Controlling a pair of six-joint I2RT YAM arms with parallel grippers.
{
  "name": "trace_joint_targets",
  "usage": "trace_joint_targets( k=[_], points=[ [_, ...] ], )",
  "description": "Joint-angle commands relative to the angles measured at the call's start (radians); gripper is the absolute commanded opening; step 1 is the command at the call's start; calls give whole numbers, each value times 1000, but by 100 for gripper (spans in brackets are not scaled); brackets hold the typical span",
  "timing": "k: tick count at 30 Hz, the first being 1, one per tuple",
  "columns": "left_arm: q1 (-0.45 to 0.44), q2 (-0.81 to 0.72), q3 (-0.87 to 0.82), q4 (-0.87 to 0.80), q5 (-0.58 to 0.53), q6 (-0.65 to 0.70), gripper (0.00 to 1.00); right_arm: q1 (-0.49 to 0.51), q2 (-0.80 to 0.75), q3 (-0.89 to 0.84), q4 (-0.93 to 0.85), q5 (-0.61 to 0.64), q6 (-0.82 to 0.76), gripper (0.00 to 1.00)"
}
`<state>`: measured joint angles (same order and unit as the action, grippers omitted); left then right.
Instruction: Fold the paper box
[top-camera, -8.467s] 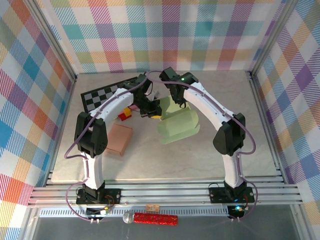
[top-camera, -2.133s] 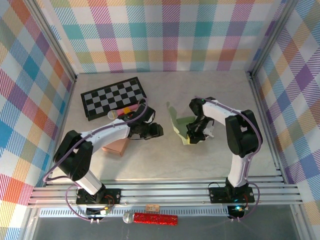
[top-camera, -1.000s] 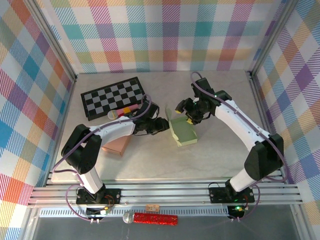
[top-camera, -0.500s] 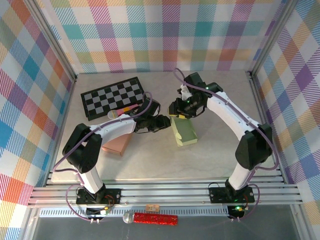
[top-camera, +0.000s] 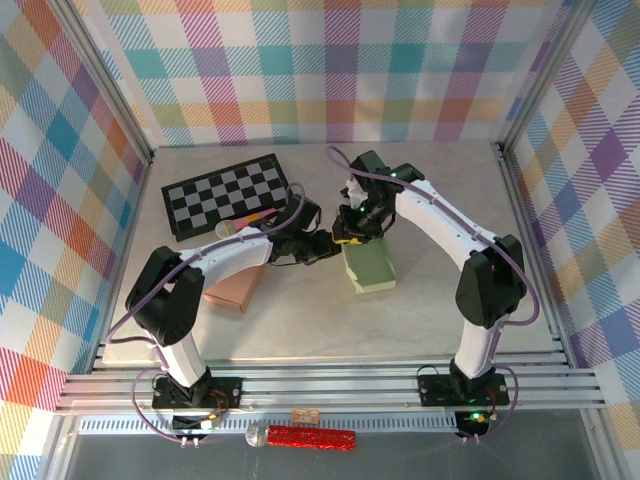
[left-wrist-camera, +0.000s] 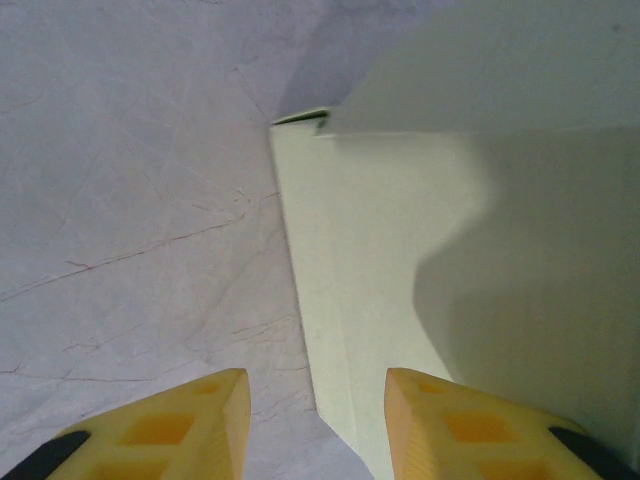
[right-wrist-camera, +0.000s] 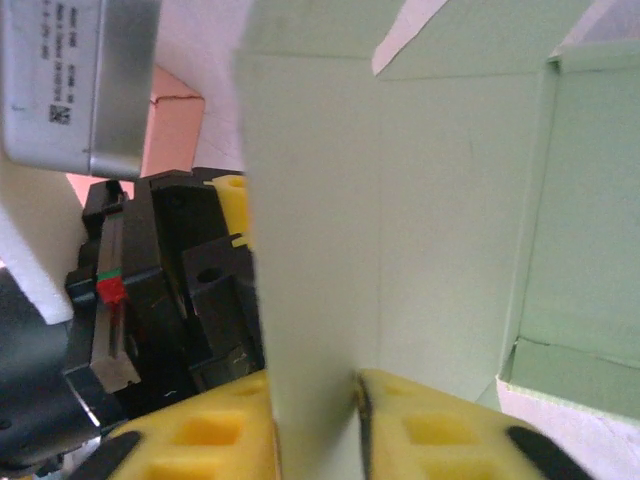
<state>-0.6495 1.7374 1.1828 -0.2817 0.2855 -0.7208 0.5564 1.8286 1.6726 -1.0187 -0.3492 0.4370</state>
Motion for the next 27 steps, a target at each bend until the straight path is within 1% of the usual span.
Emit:
trace_joint_targets(
  k=[1, 3, 5, 6, 9, 14, 18, 21, 23, 24, 26, 27],
  points=[
    [2, -13, 24, -27, -16, 25, 40, 5, 18, 35, -24, 18, 22, 18],
    [2, -34, 24, -33, -32, 32, 40, 5, 10, 30, -5, 30, 57, 11],
    [2, -55, 31, -50, -51, 45, 41, 5, -13, 15, 29, 52, 106, 1],
    [2, -68, 34, -60, -63, 55, 41, 5, -26, 5, 52, 60, 133, 0],
    [2, -116, 42, -91, -109, 88, 42, 7, -55, -3, 95, 96, 217, 0],
    [1, -227, 52, -124, -221, 165, 42, 5, -110, -13, 146, 205, 388, 0],
    [1, -304, 55, -125, -285, 247, 44, 5, -153, -25, 173, 311, 588, 0],
    [4, -322, 68, -128, -269, 303, 48, 7, -159, -8, 98, 422, 790, 0],
    [12, -311, 86, -146, -224, 315, 48, 7, -133, 48, -16, 498, 936, 0],
    [17, -302, 97, -158, -193, 316, 48, 8, -106, 91, -104, 535, 1024, 0],
    [21, -290, 109, -177, -150, 319, 48, 8, -47, 184, -248, 576, 1163, 0],
    [22, -289, 107, -176, -132, 323, 48, 8, -25, 215, -293, 586, 1215, 0]
  ],
)
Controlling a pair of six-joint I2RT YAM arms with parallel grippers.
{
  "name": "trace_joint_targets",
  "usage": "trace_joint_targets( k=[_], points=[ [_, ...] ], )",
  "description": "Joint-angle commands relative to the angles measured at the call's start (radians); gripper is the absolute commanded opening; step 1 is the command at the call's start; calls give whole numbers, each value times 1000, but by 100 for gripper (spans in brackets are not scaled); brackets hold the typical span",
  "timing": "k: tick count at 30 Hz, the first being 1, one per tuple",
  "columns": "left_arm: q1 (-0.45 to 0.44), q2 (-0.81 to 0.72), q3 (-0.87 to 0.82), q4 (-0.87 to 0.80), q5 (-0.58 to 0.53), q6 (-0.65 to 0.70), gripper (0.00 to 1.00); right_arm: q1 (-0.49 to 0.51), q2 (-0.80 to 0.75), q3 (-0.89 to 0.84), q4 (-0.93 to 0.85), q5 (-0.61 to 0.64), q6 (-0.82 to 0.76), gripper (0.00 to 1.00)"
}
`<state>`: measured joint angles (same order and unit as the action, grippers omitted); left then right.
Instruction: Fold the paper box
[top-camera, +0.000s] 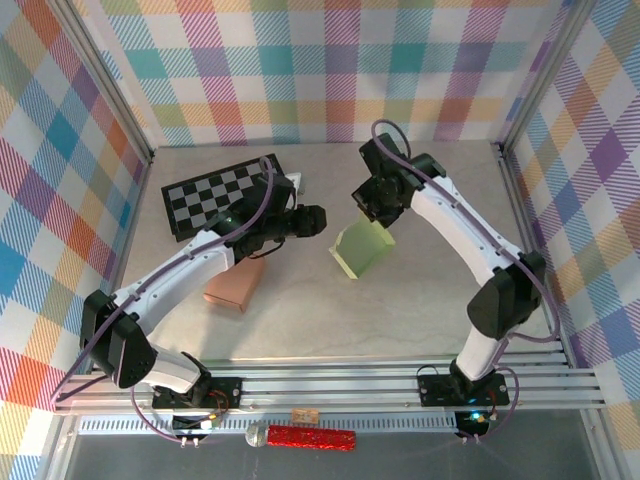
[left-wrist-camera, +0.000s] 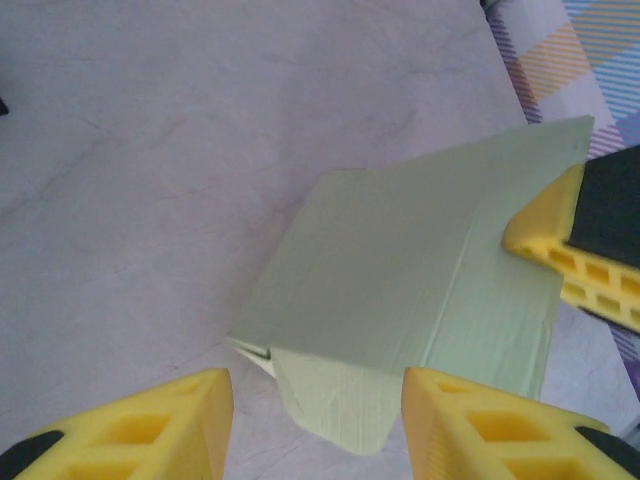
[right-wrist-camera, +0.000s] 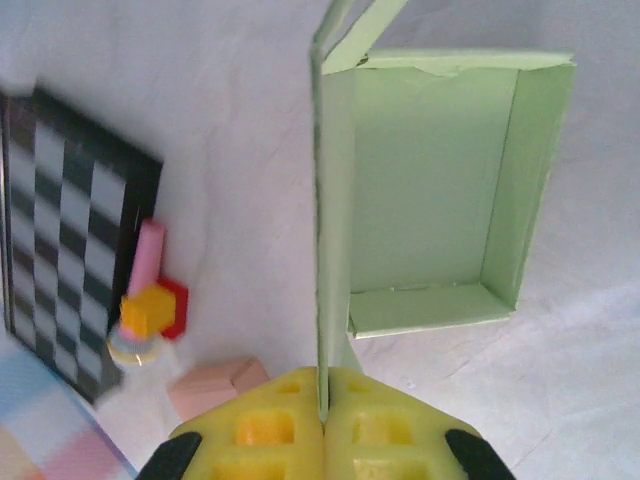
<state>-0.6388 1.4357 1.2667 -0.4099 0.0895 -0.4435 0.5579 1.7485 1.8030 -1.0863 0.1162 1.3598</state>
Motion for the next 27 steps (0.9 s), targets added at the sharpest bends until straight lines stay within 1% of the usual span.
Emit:
trace_joint_targets(
  k=[1, 4, 8, 13, 17, 20, 24, 27],
  points=[
    [12, 15, 18, -45, 82, 49, 48, 7, 77, 118, -267, 131, 347, 0],
    [11, 27, 14, -54, 118, 58, 48, 1, 122, 180, -324, 140, 472, 0],
    [11, 53, 19, -79, 188, 83, 48, -43, 171, 237, -352, 84, 598, 0],
    [10, 78, -10, -63, 228, 145, 48, -84, 224, 298, -371, 28, 665, 0],
    [10, 119, 7, -71, 222, 196, 48, -93, 243, 310, -384, 5, 666, 0],
    [10, 157, 29, -87, 206, 226, 49, -93, 240, 291, -354, -6, 630, 6],
    [11, 205, 50, -97, 183, 246, 49, -93, 231, 276, -341, 1, 585, 8],
    [12, 233, 69, -92, 176, 251, 50, -94, 218, 267, -332, 31, 537, 13]
  ],
)
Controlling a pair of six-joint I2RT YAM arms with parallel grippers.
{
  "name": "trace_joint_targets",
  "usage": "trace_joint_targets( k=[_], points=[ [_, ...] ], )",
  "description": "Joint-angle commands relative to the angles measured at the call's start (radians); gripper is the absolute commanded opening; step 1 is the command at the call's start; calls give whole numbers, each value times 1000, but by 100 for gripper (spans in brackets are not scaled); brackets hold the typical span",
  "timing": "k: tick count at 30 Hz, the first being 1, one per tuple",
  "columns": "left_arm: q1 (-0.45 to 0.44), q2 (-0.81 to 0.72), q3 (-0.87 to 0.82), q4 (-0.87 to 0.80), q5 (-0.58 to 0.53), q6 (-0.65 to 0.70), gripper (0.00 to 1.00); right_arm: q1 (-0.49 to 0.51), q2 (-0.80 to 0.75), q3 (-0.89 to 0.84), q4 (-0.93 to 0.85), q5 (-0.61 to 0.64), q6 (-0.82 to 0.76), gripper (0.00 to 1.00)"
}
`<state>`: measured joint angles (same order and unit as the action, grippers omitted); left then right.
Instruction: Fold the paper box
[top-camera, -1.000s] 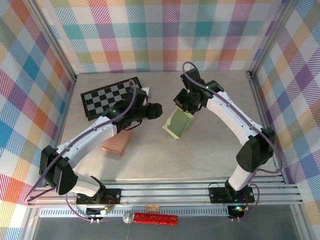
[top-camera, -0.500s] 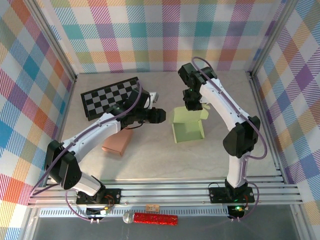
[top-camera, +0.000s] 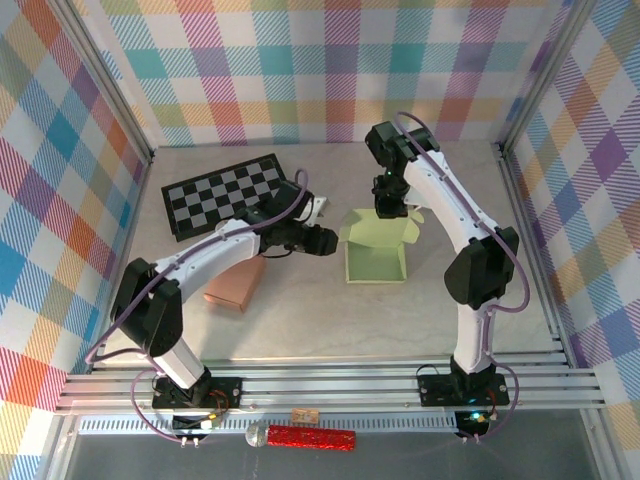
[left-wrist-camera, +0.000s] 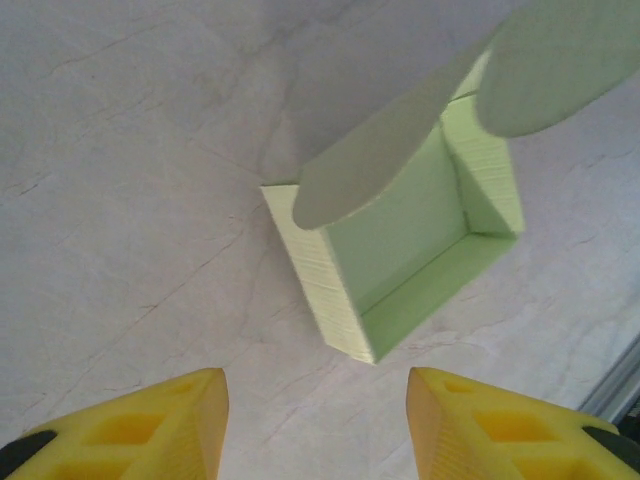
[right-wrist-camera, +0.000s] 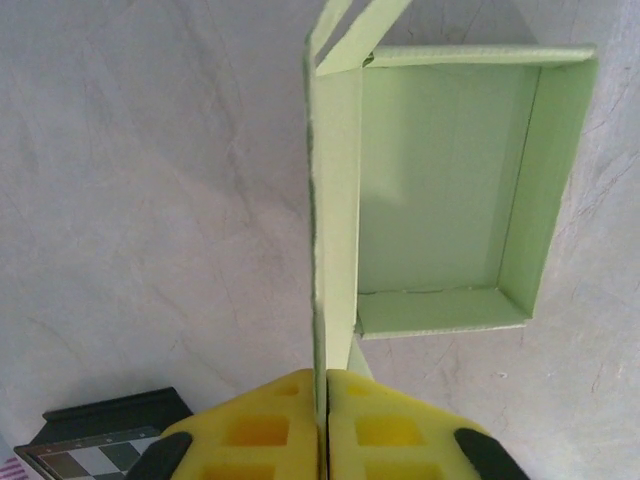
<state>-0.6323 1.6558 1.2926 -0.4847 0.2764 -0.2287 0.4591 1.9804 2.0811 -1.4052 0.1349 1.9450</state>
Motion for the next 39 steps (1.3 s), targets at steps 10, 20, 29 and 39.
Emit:
trace_joint_targets(
  k=[10, 20, 29, 39],
  points=[
    [6, 80, 92, -12, -6, 55, 51, -15, -67, -52, 99, 54, -325, 25],
    [29, 125, 149, -38, 0, 69, 54, -67, -332, -276, 488, 76, -1054, 45],
    [37, 219, 258, -86, 21, 97, 54, -262, -601, -758, 676, -285, -1774, 45],
    [37, 309, 358, -117, -8, 98, 52, -368, -507, -895, 734, -378, -1927, 48]
  ],
)
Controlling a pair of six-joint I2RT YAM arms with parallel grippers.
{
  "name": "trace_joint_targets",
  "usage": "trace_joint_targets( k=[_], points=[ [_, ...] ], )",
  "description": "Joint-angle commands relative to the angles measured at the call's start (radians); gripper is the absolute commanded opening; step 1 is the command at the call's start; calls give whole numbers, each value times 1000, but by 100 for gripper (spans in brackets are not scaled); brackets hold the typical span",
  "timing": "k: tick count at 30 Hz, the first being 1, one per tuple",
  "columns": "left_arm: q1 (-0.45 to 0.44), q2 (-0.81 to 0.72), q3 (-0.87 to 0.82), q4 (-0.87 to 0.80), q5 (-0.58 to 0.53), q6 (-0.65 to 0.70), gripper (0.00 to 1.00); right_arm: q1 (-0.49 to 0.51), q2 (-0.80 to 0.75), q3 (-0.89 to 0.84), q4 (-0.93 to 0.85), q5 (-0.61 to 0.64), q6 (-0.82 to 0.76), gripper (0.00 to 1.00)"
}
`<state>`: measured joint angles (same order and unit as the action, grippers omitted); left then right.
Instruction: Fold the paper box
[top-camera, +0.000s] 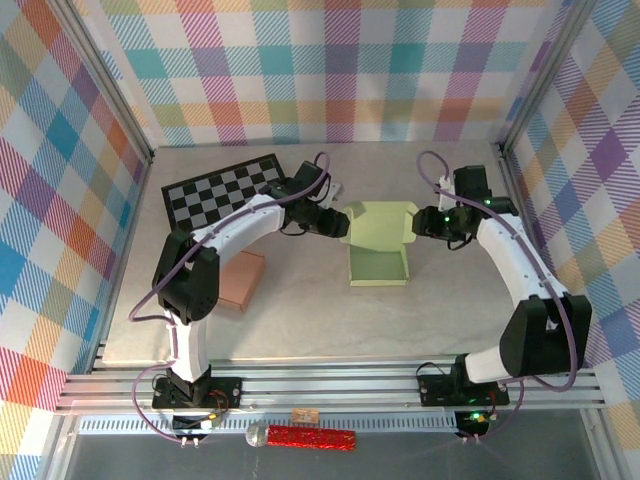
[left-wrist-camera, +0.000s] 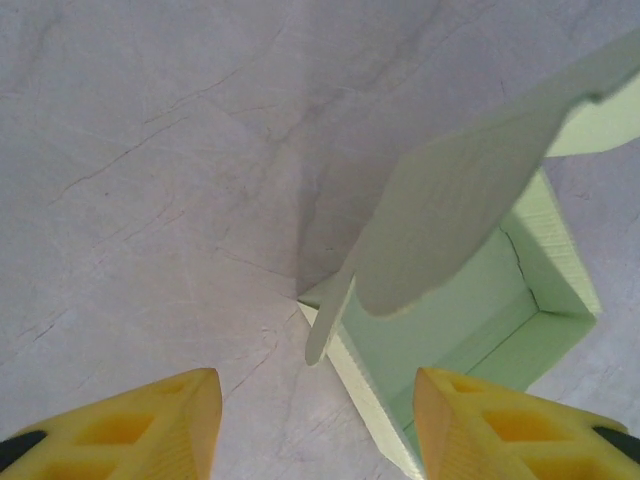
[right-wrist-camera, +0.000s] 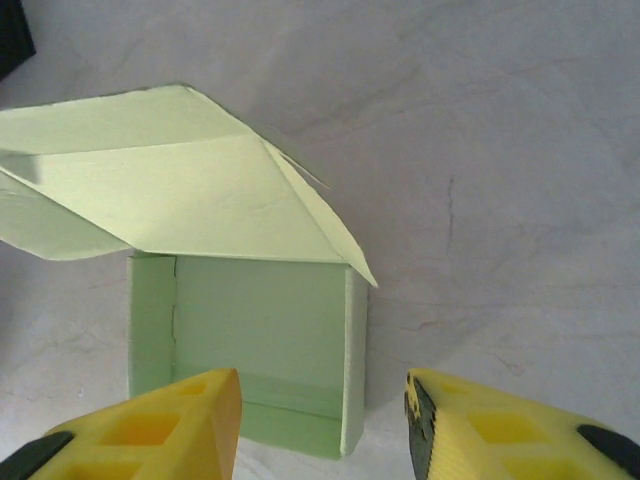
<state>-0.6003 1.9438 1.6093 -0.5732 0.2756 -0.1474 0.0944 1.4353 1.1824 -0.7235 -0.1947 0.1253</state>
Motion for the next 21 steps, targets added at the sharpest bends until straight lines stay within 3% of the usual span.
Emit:
trace_joint_targets(
  k=[1, 11, 21],
  points=[
    [5, 28, 49, -30, -6, 16, 52, -4, 57, 8, 60, -48, -119, 48],
    [-7, 64, 93, -31, 4, 1, 45, -4, 195, 112, 51, -74, -147, 45],
    [-27, 105, 151, -44, -5, -13, 33, -3, 218, 124, 49, -95, -141, 27]
  ],
)
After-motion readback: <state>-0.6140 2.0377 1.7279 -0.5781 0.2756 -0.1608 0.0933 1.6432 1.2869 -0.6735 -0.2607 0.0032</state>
